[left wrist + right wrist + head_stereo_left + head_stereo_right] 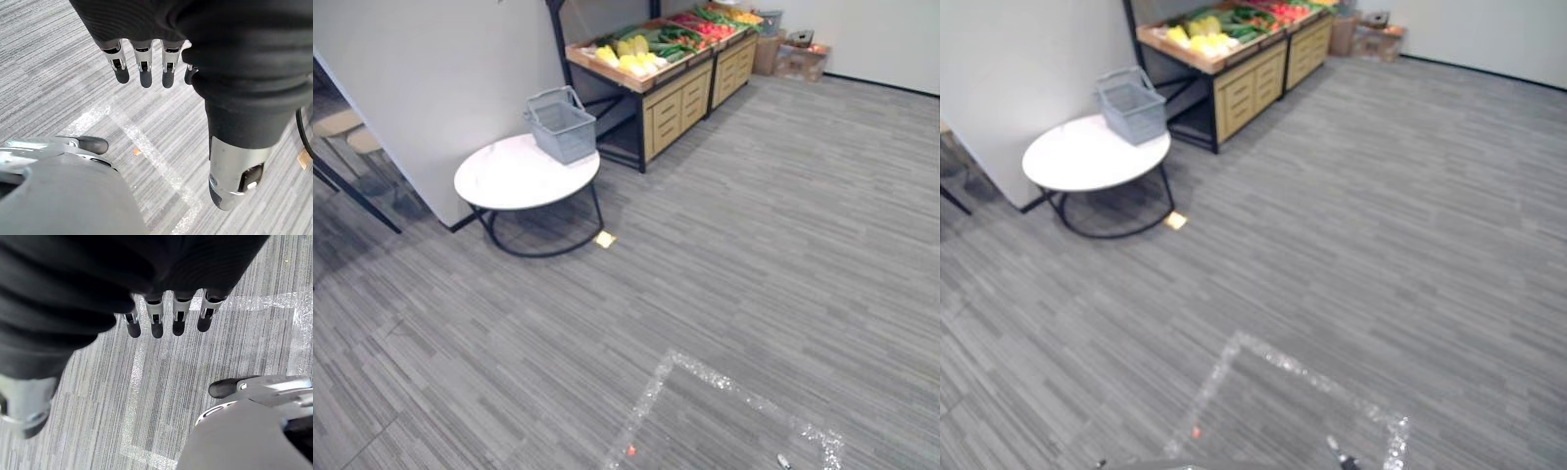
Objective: Pick vegetable in the basket
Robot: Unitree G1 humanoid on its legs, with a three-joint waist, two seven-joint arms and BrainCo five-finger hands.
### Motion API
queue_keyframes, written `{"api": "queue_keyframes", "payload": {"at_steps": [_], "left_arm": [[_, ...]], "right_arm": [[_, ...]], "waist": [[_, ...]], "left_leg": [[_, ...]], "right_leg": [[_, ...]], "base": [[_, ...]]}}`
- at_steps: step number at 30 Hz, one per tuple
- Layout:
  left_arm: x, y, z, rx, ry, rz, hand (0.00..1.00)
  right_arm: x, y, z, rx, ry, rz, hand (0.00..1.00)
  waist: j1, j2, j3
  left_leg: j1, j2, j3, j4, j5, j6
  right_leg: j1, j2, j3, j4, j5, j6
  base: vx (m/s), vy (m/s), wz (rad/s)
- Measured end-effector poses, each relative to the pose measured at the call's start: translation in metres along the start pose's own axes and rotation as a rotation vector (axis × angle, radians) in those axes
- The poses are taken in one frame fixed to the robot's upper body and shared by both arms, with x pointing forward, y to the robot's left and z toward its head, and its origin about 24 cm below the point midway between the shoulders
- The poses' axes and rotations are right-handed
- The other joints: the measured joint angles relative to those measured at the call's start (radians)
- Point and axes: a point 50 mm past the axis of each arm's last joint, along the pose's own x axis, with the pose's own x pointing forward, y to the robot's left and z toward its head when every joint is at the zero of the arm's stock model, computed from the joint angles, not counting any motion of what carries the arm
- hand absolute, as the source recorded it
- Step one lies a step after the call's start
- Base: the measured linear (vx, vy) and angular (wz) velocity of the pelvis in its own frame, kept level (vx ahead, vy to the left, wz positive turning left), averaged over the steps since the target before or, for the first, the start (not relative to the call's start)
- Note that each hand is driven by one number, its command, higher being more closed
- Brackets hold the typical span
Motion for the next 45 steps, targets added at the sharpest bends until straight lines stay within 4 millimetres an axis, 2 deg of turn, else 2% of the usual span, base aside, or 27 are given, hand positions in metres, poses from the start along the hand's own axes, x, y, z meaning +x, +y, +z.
{"api": "queue_keyframes", "payload": {"at_steps": [5, 10, 13, 18, 20, 21, 22, 24, 26, 27, 29, 30, 31, 32, 34, 35, 36, 37, 39, 40, 41, 42, 43, 44, 45], "left_arm": [[0.002, -0.008, 0.016, 0.039, -0.074, -0.04, 0.0], [0.002, -0.015, 0.028, 0.065, -0.137, -0.076, 0.0], [0.002, -0.02, 0.033, 0.073, -0.159, -0.092, 0.0], [0.003, -0.023, 0.036, 0.038, -0.16, -0.072, 0.0], [0.005, -0.022, 0.038, -0.078, -0.144, -0.022, 0.0], [0.005, -0.021, 0.038, -0.097, -0.139, -0.004, 0.0], [0.006, -0.017, 0.04, -0.127, -0.137, 0.021, 0.0], [0.006, -0.016, 0.038, -0.184, -0.115, 0.044, 0.0], [0.006, -0.016, 0.035, -0.27, -0.101, 0.066, 0.0], [0.006, -0.014, 0.035, -0.308, -0.101, 0.073, 0.0], [0.006, -0.011, 0.038, -0.361, -0.116, 0.08, 0.0], [0.005, -0.01, 0.038, -0.365, -0.119, 0.079, 0.0], [0.004, -0.008, 0.034, -0.364, -0.117, 0.078, 0.0], [0.004, -0.009, 0.033, -0.36, -0.113, 0.074, 0.0], [0.003, -0.015, 0.03, -0.352, -0.105, 0.059, 0.0], [0.003, -0.017, 0.028, -0.355, -0.098, 0.056, 0.0], [0.001, -0.015, 0.022, -0.353, -0.083, 0.061, 0.0], [0.0, -0.015, 0.015, -0.37, -0.064, 0.068, 0.0], [-0.001, -0.014, 0.01, -0.371, -0.05, 0.077, 0.0], [-0.001, -0.013, 0.01, -0.378, -0.049, 0.081, 0.0], [-0.002, -0.008, 0.005, -0.381, -0.039, 0.095, 0.0], [-0.002, -0.005, 0.004, -0.374, -0.037, 0.102, 0.0], [-0.002, 0.003, 0.006, -0.361, -0.049, 0.117, 0.0], [0.0, 0.009, 0.01, -0.325, -0.056, 0.124, 0.0], [0.001, 0.01, 0.011, -0.302, -0.056, 0.124, 0.0]], "right_arm": [[0.002, 0.009, 0.018, -0.067, -0.088, 0.05, 0.0], [0.002, 0.016, 0.029, -0.053, -0.132, 0.101, 0.0], [0.002, 0.016, 0.032, -0.046, -0.144, 0.103, 0.0], [0.002, 0.001, 0.019, 0.033, -0.088, 0.023, 0.0], [0.003, 0.0, 0.018, 0.14, -0.079, -0.014, 0.0], [0.003, 0.003, 0.017, 0.152, -0.074, -0.021, 0.0], [0.002, 0.006, 0.014, 0.192, -0.06, -0.034, 0.0], [0.001, 0.005, 0.003, 0.246, -0.017, -0.064, 0.0], [0.0, 0.0, 0.0, 0.272, -0.011, -0.085, 0.0], [0.0, -0.001, 0.001, 0.273, -0.016, -0.087, 0.0], [0.0, 0.001, 0.005, 0.256, -0.032, -0.078, 0.0], [0.0, 0.001, 0.007, 0.24, -0.04, -0.072, 0.0], [0.001, 0.003, 0.013, 0.201, -0.062, -0.057, 0.0], [0.003, 0.007, 0.026, 0.152, -0.098, -0.03, 0.0], [0.006, 0.016, 0.048, 0.102, -0.159, 0.008, 0.0], [0.008, 0.028, 0.066, 0.063, -0.205, 0.044, 0.0], [0.008, 0.038, 0.076, 0.023, -0.234, 0.078, 0.0], [0.006, 0.052, 0.091, -0.016, -0.29, 0.123, 0.0], [0.002, 0.067, 0.105, -0.045, -0.354, 0.17, 0.0], [0.002, 0.07, 0.106, -0.049, -0.358, 0.178, 0.0], [0.002, 0.073, 0.105, -0.047, -0.355, 0.187, 0.0], [0.002, 0.075, 0.1, -0.041, -0.34, 0.191, 0.0], [0.002, 0.077, 0.093, -0.035, -0.316, 0.197, 0.0], [0.004, 0.074, 0.083, -0.028, -0.278, 0.193, 0.0], [0.004, 0.071, 0.077, -0.021, -0.256, 0.183, 0.0]], "waist": [[0.0, 0.0, 0.0], [0.001, 0.003, 0.003], [0.0, 0.005, 0.003], [-0.002, 0.017, 0.026], [0.0, 0.031, 0.052], [-0.001, 0.026, 0.052], [-0.003, 0.01, 0.061], [-0.003, -0.005, 0.092], [0.002, 0.002, 0.109], [0.0, 0.014, 0.119], [0.007, 0.012, 0.157], [0.009, 0.014, 0.162], [0.014, 0.015, 0.164], [0.032, 0.012, 0.163], [0.053, 0.012, 0.164], [0.068, 0.015, 0.166], [0.073, 0.015, 0.166], [0.083, 0.015, 0.165], [0.109, 0.017, 0.164], [0.118, 0.017, 0.163], [0.126, -0.002, 0.159], [0.133, -0.019, 0.141], [0.134, -0.066, 0.126], [0.115, -0.097, 0.114], [0.106, -0.103, 0.111]], "left_leg": [[-0.013, 0.0, 0.001, 0.004, -0.001, 0.002], [-0.022, 0.0, 0.004, 0.022, -0.013, 0.003], [-0.026, -0.001, 0.005, 0.024, -0.014, 0.002], [-0.037, 0.003, 0.007, 0.056, -0.025, 0.001], [-0.064, 0.018, 0.03, 0.075, -0.024, 0.001], [-0.087, 0.02, 0.033, 0.086, -0.025, 0.0], [-0.112, 0.021, 0.036, 0.1, -0.029, -0.006], [-0.124, 0.039, 0.055, 0.126, -0.043, -0.022], [-0.184, 0.096, 0.08, 0.302, -0.116, -0.047], [-0.287, 0.149, 0.084, 0.534, -0.148, -0.038], [-0.432, 0.217, 0.039, 0.882, -0.097, 0.031], [-0.457, 0.218, 0.02, 0.954, -0.1, 0.025], [-0.506, 0.195, -0.022, 1.042, -0.114, 0.003], [-0.545, 0.161, -0.037, 1.038, -0.126, -0.017], [-0.587, 0.122, -0.046, 0.903, -0.128, -0.021], [-0.604, 0.113, -0.037, 0.747, -0.108, -0.017], [-0.612, 0.115, -0.024, 0.625, -0.079, -0.017], [-0.61, 0.117, -0.022, 0.449, -0.021, -0.022], [-0.61, 0.131, -0.021, 0.254, 0.06, -0.023], [-0.61, 0.136, -0.019, 0.229, 0.075, -0.022], [-0.608, 0.128, 0.001, 0.241, 0.15, -0.016], [-0.599, 0.114, 0.024, 0.263, 0.183, -0.013], [-0.603, 0.074, 0.048, 0.318, 0.178, 0.047], [-0.598, 0.037, 0.055, 0.37, 0.127, 0.068], [-0.585, 0.023, 0.056, 0.39, 0.098, 0.078]], "right_leg": [[-0.015, 0.0, 0.002, 0.005, 0.0, 0.0], [-0.021, -0.001, 0.009, 0.009, 0.0, 0.0], [-0.027, -0.003, 0.01, 0.014, 0.0, 0.0], [-0.034, -0.006, 0.013, 0.036, -0.001, -0.001], [-0.111, -0.006, 0.016, 0.158, -0.05, -0.022], [-0.148, -0.008, 0.014, 0.204, -0.067, -0.028], [-0.205, -0.015, 0.003, 0.27, -0.098, -0.043], [-0.225, -0.008, 0.0, 0.309, -0.13, -0.057], [-0.22, 0.005, -0.013, 0.325, -0.164, -0.075], [-0.217, 0.023, -0.017, 0.339, -0.177, -0.091], [-0.163, 0.044, -0.027, 0.355, -0.208, -0.109], [-0.145, 0.044, -0.029, 0.366, -0.224, -0.112], [-0.114, 0.04, -0.03, 0.376, -0.251, -0.113], [-0.099, 0.027, -0.028, 0.373, -0.265, -0.109], [-0.089, 0.015, -0.021, 0.358, -0.265, -0.092], [-0.076, 0.015, -0.012, 0.333, -0.264, -0.086], [-0.064, 0.016, -0.005, 0.314, -0.267, -0.081], [-0.042, 0.018, 0.01, 0.293, -0.277, -0.061], [0.003, 0.016, 0.053, 0.277, -0.322, -0.025], [0.018, 0.011, 0.064, 0.27, -0.335, -0.015], [0.067, -0.024, 0.08, 0.242, -0.355, 0.009], [0.085, -0.053, 0.097, 0.225, -0.358, 0.019], [0.066, -0.109, 0.13, 0.279, -0.346, 0.04], [0.021, -0.154, 0.15, 0.401, -0.307, 0.084], [0.005, -0.165, 0.163, 0.47, -0.272, 0.073]], "base": [[0.0, 0.0, 0.0], [0.01, -0.004, -0.04], [-0.01, -0.006, -0.03], [-0.06, -0.009, -0.03], [-0.11, -0.033, -0.2], [-0.12, -0.074, -0.2], [-0.08, -0.111, -0.06], [-0.04, -0.173, -0.04], [0.02, -0.183, -0.1], [0.06, -0.177, -0.04], [0.1, -0.138, 0.04], [0.17, -0.071, 0.16], [0.23, -0.059, 0.16], [0.21, -0.028, 0.14], [0.22, 0.008, -0.07], [0.33, 0.045, -0.26], [0.44, 0.071, -0.31], [0.41, 0.077, -0.3], [0.59, 0.175, -0.44], [0.74, 0.305, -0.6], [0.53, 0.272, -0.53], [0.69, 0.315, -0.58], [0.71, 0.287, -0.25], [0.73, 0.281, -0.04], [0.78, 0.31, 0.17]]}}
